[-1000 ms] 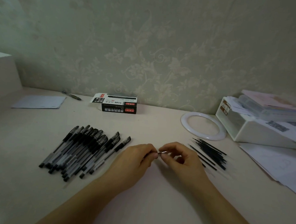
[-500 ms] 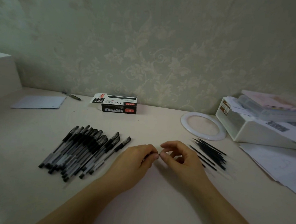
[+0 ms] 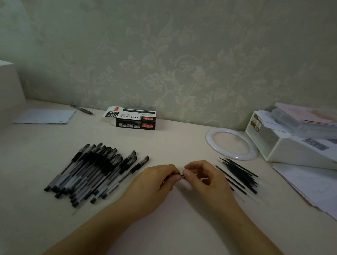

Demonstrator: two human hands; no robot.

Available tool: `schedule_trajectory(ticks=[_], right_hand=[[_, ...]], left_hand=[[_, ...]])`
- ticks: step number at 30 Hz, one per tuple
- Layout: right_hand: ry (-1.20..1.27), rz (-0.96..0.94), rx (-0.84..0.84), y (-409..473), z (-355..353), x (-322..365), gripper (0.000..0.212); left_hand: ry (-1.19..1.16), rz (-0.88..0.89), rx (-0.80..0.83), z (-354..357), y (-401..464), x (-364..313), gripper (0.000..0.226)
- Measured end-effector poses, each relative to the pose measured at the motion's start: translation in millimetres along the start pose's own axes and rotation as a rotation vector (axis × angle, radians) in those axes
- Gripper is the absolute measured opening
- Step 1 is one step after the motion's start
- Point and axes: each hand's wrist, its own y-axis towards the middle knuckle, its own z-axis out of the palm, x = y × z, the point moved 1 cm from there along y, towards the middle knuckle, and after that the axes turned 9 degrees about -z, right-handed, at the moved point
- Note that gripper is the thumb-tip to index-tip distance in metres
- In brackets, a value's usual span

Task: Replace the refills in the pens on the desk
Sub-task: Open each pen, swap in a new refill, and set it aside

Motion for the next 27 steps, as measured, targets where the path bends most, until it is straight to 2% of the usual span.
schedule_trajectory(ticks=[8, 12, 18, 21, 24, 27], right_hand=[[0.0, -0.006, 0.015, 0, -1, 2, 0.013], [0.007, 0.006, 0.0, 1, -1, 4, 0.013], [0.093, 0.033, -0.073, 3, -4, 4, 0.013], [0.144, 0.064, -0.168, 4, -6, 0, 0.015], [-0.062, 0.036, -0.274, 2, -10, -4, 0.016], [-0.391, -0.061, -0.229, -2, -13, -6, 0.013]], left_hand=[[0.035, 0.033, -0.003, 0, 0, 1, 0.014], [0.037, 0.039, 0.004, -2, 0, -1, 0.018], [0.038, 0.04, 0.013, -5, -1, -5, 0.024], [0.05, 0.027, 0.011, -6, -1, -5, 0.025], [0.06, 0.02, 0.011, -5, -1, -5, 0.025], [0.066, 0.001, 0.016, -4, -1, -4, 0.024]])
